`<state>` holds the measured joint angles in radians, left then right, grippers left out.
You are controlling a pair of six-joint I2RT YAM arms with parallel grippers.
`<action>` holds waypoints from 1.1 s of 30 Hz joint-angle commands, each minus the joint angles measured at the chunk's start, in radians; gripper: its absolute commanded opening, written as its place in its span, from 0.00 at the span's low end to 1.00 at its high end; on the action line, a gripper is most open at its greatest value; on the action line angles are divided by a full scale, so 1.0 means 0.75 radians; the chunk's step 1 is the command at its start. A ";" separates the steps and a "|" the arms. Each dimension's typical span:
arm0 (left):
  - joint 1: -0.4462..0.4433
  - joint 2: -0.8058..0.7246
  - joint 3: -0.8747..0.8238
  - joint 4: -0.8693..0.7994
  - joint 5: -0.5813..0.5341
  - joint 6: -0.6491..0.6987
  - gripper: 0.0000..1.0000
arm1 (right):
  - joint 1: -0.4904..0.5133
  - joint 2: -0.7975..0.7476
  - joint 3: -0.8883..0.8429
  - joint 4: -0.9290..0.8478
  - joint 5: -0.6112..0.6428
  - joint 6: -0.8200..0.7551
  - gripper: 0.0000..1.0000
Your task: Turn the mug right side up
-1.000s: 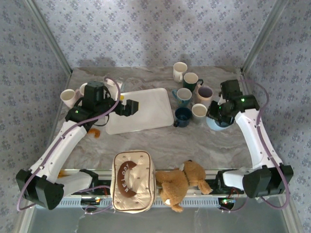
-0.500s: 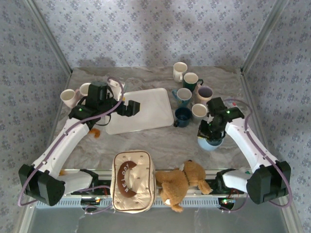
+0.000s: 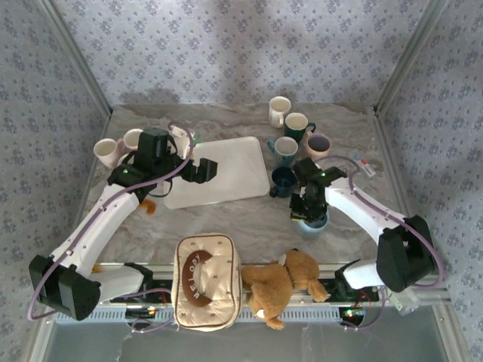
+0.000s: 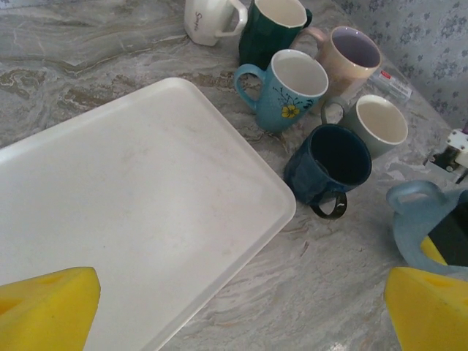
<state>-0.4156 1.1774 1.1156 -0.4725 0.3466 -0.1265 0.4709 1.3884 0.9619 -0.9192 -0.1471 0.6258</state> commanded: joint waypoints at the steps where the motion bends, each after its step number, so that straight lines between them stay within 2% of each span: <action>1: -0.009 -0.044 0.014 -0.032 -0.018 0.041 1.00 | 0.011 0.022 0.021 0.037 0.054 0.039 0.00; 17: -0.012 -0.039 0.016 -0.037 -0.037 0.038 1.00 | 0.005 0.068 -0.054 0.130 0.042 0.086 0.05; 26: -0.014 -0.040 0.014 -0.039 -0.048 0.035 1.00 | -0.002 0.070 -0.058 0.154 0.024 0.069 0.15; 33: -0.014 -0.041 0.022 -0.048 -0.051 0.031 1.00 | -0.012 0.063 -0.065 0.162 0.018 0.061 0.18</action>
<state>-0.4194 1.1595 1.1152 -0.4976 0.3202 -0.1131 0.4690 1.4410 0.9100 -0.7944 -0.1356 0.6697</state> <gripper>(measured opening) 0.994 0.182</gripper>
